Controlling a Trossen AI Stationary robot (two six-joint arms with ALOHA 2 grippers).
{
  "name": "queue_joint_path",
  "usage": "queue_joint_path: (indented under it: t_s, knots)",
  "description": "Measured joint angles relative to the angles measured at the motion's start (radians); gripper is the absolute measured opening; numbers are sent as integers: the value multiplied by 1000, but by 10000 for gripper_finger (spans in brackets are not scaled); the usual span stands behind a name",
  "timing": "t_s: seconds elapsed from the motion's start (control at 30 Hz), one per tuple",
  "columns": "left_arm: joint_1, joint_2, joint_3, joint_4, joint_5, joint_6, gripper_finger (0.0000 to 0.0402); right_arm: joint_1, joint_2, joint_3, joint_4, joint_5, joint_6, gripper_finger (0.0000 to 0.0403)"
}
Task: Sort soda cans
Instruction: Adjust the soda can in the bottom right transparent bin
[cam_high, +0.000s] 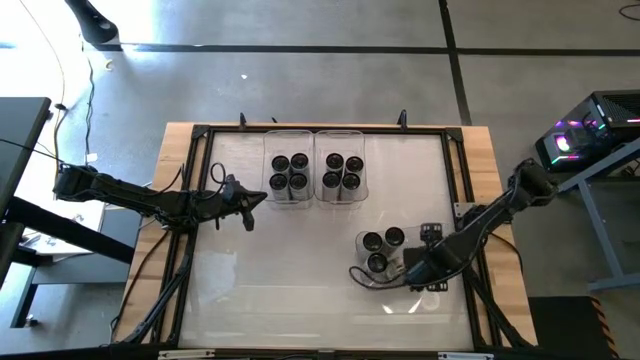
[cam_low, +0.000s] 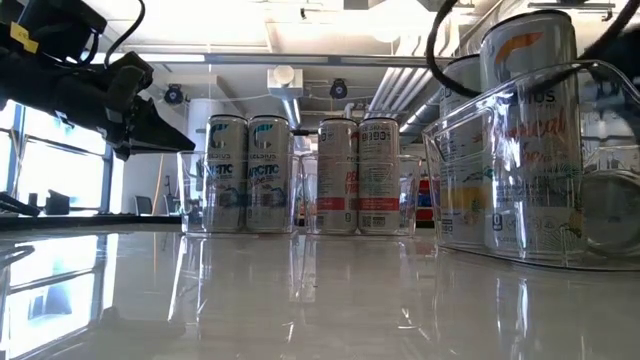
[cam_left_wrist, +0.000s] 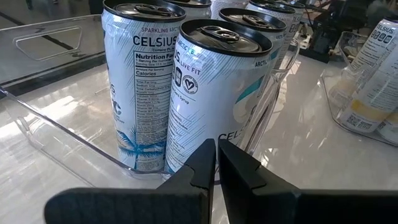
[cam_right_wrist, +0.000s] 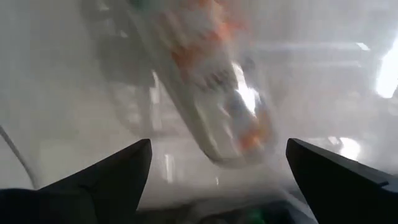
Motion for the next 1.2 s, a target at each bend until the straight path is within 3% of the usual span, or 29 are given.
queue_joint_path:
  t_s: [0.27,0.5,0.7,0.73,0.87,1.03,1.2]
  knots:
    - [0,0,0,-1,1,0,14,-48,-9,-126,151,-48,-173,366]
    - [0,0,0,-2,2,0,14,-81,-9,-144,201,-61,-253,366]
    - [0,0,0,-4,2,1,14,-107,-6,-146,201,-62,-227,366]
    - [0,0,0,-4,2,1,14,-110,-1,-154,212,-3,-196,366]
    - [0,0,0,-7,2,3,14,-117,5,-123,142,53,-77,359]
    - [0,3,0,-5,2,8,14,-81,3,-97,132,119,-66,349]
    - [0,3,0,-5,2,8,14,-76,-2,-165,207,94,-85,348]
